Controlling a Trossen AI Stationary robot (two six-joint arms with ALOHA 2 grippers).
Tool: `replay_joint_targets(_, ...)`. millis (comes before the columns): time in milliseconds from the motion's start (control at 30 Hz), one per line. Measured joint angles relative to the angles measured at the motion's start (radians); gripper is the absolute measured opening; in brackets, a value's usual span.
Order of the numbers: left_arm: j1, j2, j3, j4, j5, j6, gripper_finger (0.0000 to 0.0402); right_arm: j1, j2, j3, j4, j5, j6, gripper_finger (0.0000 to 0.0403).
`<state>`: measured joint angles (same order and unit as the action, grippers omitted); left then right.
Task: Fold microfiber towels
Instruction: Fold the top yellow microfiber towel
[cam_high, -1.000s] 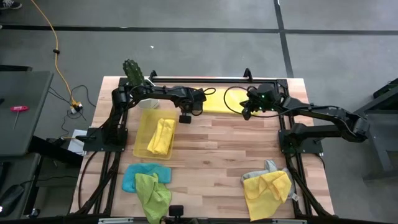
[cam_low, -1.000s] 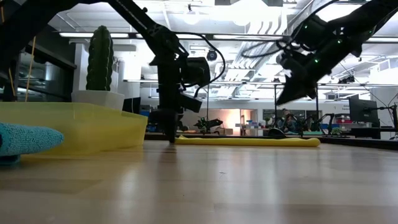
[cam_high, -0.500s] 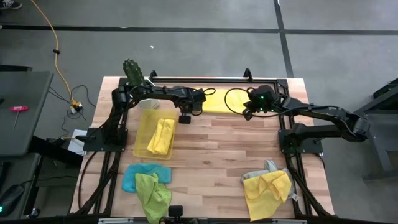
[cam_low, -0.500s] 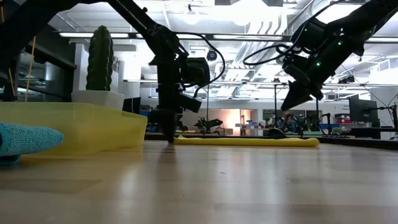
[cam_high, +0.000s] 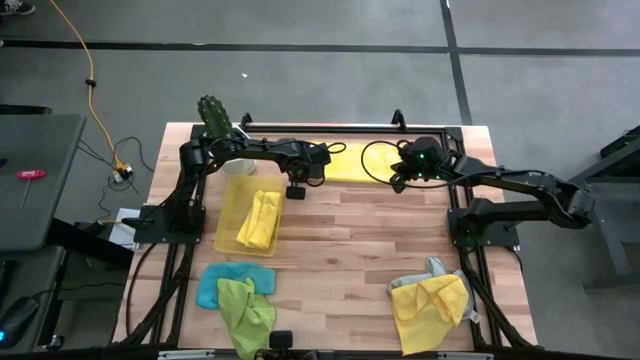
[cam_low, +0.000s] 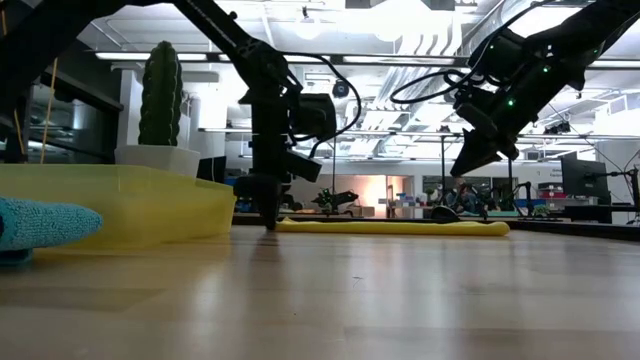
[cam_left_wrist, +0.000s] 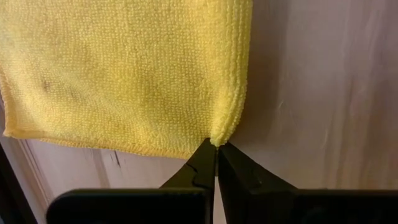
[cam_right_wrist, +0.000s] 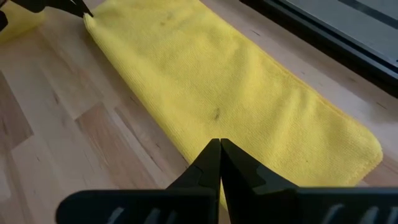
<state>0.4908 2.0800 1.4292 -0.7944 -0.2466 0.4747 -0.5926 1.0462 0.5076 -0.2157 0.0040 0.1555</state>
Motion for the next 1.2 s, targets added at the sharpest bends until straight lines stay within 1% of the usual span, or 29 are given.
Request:
replay_joint_targets(900,0.0,0.0,0.0,0.0,0.0,0.0,0.0,0.0,0.0,0.0,0.019,0.001,-0.002,0.0)
replay_joint_targets(1200,0.0,0.0,0.0,-0.002,0.0,0.0,0.0,0.0,0.0,0.0,0.02,0.021,0.001,0.0)
